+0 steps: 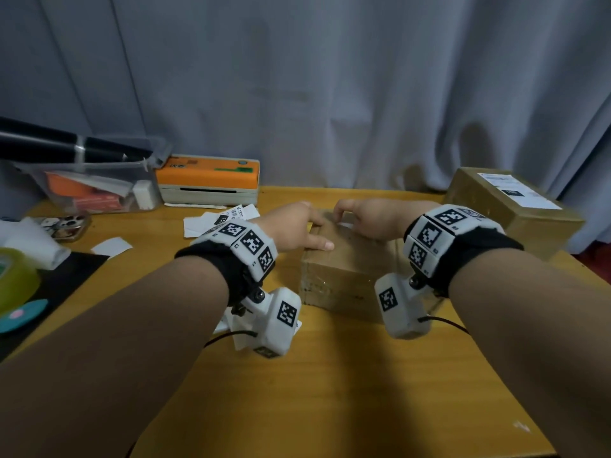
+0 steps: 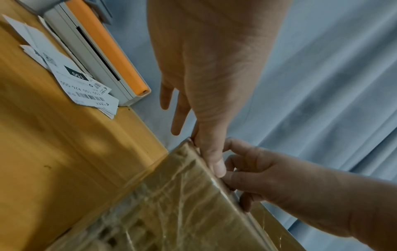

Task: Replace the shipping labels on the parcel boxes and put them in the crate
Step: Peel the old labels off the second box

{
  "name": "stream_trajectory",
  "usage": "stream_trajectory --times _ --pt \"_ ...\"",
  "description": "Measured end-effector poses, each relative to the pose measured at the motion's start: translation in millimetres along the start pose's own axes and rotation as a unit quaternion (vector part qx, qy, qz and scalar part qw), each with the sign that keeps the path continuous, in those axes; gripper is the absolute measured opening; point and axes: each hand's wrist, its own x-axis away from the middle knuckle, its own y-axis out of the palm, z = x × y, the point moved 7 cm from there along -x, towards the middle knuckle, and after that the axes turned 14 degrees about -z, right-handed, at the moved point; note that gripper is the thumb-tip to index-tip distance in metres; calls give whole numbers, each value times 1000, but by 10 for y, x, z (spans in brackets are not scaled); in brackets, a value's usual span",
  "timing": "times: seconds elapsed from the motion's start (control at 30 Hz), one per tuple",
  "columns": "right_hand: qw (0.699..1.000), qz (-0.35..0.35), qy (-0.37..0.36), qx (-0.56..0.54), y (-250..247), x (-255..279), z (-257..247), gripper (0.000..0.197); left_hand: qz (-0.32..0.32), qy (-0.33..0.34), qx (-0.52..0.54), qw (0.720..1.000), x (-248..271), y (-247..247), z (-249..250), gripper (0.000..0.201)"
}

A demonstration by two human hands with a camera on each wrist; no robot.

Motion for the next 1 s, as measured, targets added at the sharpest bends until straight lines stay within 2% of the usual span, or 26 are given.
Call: stream_trajectory --times 0.1,0.23,0.3,0.4,0.5,0.67,0.83,1.0 --pt "999 25 -14 -23 -27 8 42 15 1 0 5 1000 -23 -7 -14 53" --pt "993 40 -55 -99 -112 48 5 37 -5 -4 8 1000 -38 -31 -31 51" --pt "990 54 -64 -110 -179 24 -33 34 -5 -13 -6 1000 -64 -56 -42 46" --pt "994 47 -54 -85 -225 -57 -72 25 -1 -31 -30 999 -105 -88 -79 36" --pt "998 33 -39 -44 -235 -99 -146 15 -4 -44 -41 998 -129 -89 -95 37" --pt "999 36 -9 25 -249 -160 -219 19 -9 -54 -67 996 -144 -77 -81 37" --pt "998 66 -10 14 -229 -90 -67 16 -14 -66 -111 992 -141 -69 -34 29" --pt "994 101 -14 -36 -261 147 156 2 -18 -64 -113 991 -130 -65 -20 30"
